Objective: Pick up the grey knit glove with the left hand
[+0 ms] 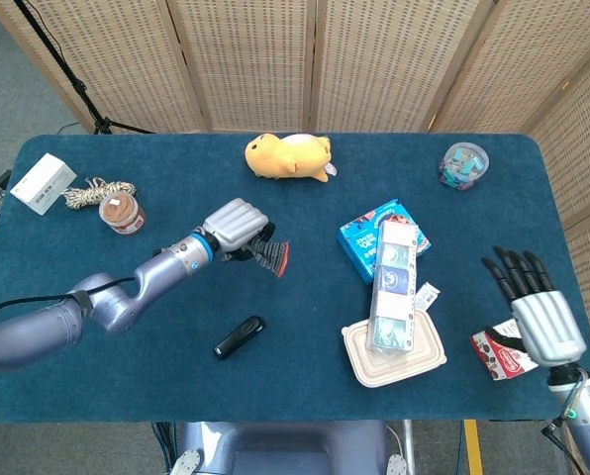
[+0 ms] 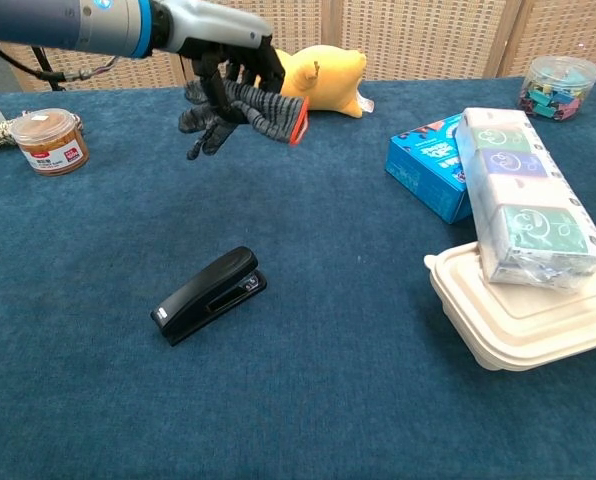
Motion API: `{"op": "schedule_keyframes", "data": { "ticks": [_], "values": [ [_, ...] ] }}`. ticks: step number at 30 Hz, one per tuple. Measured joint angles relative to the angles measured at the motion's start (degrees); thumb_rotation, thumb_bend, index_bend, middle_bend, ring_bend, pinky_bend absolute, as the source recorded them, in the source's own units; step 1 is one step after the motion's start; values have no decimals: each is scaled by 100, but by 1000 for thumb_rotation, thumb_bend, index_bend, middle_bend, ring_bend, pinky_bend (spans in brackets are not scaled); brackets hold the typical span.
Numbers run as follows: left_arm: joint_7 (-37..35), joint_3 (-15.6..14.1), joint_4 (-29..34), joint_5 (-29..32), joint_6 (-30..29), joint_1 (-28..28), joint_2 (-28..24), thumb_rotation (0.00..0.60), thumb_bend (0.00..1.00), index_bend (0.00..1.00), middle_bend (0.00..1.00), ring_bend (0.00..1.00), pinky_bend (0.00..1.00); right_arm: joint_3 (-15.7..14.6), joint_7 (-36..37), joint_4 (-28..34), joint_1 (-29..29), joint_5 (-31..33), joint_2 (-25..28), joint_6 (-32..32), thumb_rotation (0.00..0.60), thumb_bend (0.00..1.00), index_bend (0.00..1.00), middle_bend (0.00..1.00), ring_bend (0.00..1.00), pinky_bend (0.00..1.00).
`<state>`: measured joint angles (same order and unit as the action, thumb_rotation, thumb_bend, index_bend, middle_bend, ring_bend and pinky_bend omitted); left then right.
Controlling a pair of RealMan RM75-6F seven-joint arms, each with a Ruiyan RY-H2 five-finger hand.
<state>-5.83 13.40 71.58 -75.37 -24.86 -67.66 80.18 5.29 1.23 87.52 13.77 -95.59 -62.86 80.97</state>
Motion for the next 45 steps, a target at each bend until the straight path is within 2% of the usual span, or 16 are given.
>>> {"op": "schedule_keyframes", "data": {
  "ticks": [6,12,23,31,45],
  "values": [
    [-24,227,291,389,256,-326,-145,600,356,581,534,487,519,-152,287,191,459,-495,-76,-326,600,0,109,26,0,0],
    [90,323,606,896,374,-629,-221,600,356,581,534,487,519,-277,333,327,734,-818,-332,-487,600,0,122,37,0,0],
    [459,148,955,1695,144,-889,-239,600,356,581,534,488,519,-335,235,431,1027,-804,-784,-794,600,0,123,45,0,0],
    [676,3,1080,1938,-26,-998,-250,600,356,581,534,487,519,-351,412,240,1157,-657,-1132,-848,600,0,115,47,0,0],
    [908,-148,1146,2301,-257,-1165,-57,600,356,582,534,488,519,-356,367,187,1249,-607,-1323,-712,600,0,115,48,0,0]
  ]
}}
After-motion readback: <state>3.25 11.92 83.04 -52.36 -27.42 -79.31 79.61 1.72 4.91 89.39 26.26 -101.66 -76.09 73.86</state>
